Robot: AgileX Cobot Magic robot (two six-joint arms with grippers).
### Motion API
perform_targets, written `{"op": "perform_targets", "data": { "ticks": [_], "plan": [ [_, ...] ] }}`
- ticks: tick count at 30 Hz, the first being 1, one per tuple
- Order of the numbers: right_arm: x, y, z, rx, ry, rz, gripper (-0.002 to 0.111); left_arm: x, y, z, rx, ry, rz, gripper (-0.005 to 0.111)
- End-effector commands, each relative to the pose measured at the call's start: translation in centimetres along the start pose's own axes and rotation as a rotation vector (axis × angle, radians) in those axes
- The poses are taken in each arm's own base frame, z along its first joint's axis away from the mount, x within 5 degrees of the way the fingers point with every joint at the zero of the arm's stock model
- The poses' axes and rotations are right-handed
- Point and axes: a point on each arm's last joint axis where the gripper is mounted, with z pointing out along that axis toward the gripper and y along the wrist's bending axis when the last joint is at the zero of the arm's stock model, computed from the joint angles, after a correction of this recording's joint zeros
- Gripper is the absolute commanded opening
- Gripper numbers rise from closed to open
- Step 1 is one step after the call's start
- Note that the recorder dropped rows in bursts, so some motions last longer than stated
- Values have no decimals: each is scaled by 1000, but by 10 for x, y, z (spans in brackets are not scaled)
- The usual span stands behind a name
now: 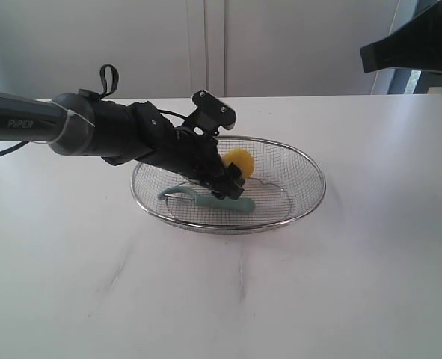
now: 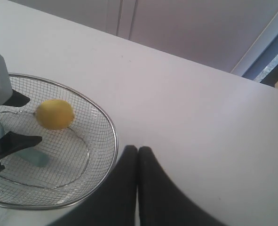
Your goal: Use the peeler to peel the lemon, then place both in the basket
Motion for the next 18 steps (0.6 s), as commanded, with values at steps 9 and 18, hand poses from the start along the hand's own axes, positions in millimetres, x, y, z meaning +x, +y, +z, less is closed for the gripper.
{"op": "perform_targets", "data": {
  "ticks": [9,18],
  "plan": [
    [0,-1,-2,5,-6,2,0,-43,-10,-87,177,-6,79,15],
    [0,-1,-2,5,-6,2,0,-19,20,-187,271,307,1,0]
  ]
}}
